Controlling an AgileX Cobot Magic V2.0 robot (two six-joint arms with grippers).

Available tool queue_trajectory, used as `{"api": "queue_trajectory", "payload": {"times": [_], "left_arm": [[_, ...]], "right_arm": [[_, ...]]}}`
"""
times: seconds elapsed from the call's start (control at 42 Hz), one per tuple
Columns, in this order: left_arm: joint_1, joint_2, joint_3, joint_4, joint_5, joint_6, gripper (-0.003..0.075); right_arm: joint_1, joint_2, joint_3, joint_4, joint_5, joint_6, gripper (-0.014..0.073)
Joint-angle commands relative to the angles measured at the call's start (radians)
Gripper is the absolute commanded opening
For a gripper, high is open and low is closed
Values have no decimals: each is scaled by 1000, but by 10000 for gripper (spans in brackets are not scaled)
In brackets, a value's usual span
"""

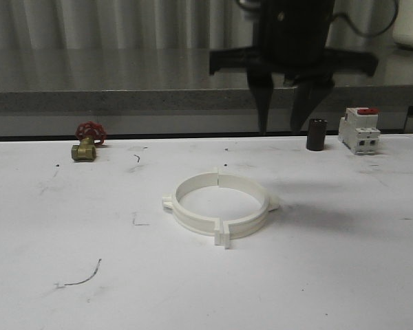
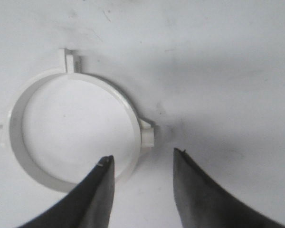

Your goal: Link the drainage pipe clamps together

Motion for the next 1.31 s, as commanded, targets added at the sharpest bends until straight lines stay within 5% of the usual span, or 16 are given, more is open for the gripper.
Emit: {"api": "queue_trajectory", "payload": {"times": [0.0,0.285,0.856,1.284], "left_arm": [[2,-1,-27,-2,-67,-2,294],[2,-1,-27,-2,-67,-2,294],[2,-1,-27,-2,-67,-2,294],[2,-1,-27,-4,-67,-2,294]], "right_arm": [[1,-161,9,-28,6,-136,331],[1,-507,224,-22,-11,-434,331],[1,-1035,694,-20,-83,-477,331],[1,-1325,792,-18,-73,-477,328]]}}
